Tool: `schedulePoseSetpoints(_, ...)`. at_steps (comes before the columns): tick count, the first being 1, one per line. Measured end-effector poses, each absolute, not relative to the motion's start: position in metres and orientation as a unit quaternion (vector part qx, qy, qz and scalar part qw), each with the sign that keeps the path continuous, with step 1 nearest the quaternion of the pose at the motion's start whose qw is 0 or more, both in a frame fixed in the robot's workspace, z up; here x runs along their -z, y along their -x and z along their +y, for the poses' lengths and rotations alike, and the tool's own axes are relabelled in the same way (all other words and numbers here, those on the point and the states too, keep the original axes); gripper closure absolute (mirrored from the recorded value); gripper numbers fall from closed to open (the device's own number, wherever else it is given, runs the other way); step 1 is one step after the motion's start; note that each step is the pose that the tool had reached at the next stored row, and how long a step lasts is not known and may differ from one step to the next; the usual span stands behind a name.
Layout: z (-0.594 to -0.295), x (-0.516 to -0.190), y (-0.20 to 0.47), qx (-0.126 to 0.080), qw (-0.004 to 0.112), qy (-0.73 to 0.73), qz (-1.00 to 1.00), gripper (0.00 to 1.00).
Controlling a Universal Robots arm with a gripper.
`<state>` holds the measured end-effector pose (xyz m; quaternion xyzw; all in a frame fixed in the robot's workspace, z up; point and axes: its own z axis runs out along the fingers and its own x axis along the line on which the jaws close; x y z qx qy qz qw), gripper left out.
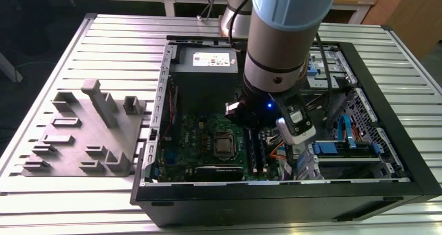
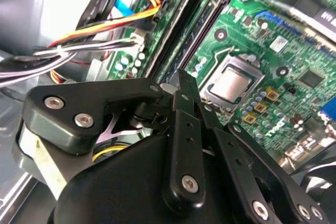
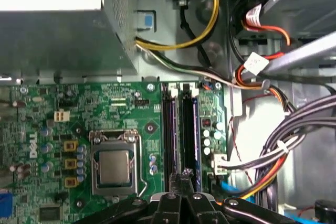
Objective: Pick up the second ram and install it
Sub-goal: 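Press down the second ram until it locks into place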
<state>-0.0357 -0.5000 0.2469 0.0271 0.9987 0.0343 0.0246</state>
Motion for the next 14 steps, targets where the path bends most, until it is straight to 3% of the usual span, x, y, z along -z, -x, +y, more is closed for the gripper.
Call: schedulePoseSetpoints(14,-0.4984,-0.2533,0.036,-0.034,0.025,-0.027,0.999,0.93)
